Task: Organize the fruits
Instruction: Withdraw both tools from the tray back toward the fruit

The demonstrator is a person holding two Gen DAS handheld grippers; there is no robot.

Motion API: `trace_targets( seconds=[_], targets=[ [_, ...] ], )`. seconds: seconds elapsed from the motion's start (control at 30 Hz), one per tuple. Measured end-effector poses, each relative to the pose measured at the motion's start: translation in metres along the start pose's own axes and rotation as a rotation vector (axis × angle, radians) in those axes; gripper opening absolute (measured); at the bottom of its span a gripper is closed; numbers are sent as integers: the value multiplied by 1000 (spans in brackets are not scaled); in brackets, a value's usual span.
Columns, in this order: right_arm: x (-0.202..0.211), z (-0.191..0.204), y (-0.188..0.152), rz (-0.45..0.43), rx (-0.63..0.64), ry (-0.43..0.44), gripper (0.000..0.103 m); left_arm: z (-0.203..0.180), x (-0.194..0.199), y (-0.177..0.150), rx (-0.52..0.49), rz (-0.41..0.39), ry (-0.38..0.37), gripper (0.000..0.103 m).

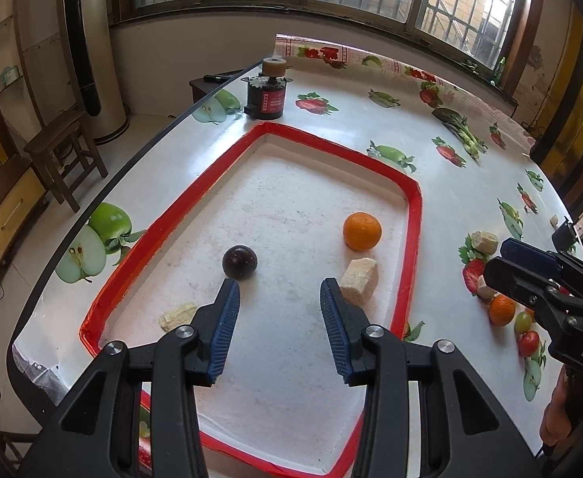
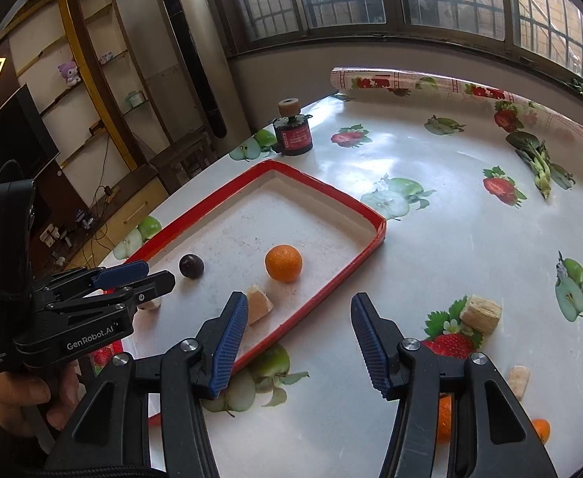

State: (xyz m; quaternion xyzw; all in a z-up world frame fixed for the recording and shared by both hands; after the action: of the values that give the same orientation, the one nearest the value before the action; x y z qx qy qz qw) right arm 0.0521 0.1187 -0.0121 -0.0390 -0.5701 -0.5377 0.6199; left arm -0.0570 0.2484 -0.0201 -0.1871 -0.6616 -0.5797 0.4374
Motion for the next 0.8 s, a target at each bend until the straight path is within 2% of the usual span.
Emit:
trace_targets(
  seconds=[0.5, 0.6, 0.8],
  targets=[
    [71, -52, -24, -83, -71, -61, 57, -48, 26, -1, -66, -35, -47, 40],
    [82, -65, -32, -95, -90, -77, 58, -62, 29, -1, -85, -41, -60, 50],
    [104, -101, -51, -112, -151, -128, 58, -95, 32, -1, -139, -49, -104, 50]
  ],
)
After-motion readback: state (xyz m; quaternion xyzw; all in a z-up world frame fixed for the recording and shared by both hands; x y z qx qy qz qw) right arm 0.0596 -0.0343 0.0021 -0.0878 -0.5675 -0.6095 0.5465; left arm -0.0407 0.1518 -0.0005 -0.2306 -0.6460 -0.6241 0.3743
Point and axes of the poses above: each gripper's, at about its wrist camera, not at the fingertips, and x roughly against the way its jaws point, z to its left, y to its top, the point moved 3 cm from there along -x, roughly the way its jaws point, and after that the axes turned 15 degrees about -x, right-handed, at the moved point
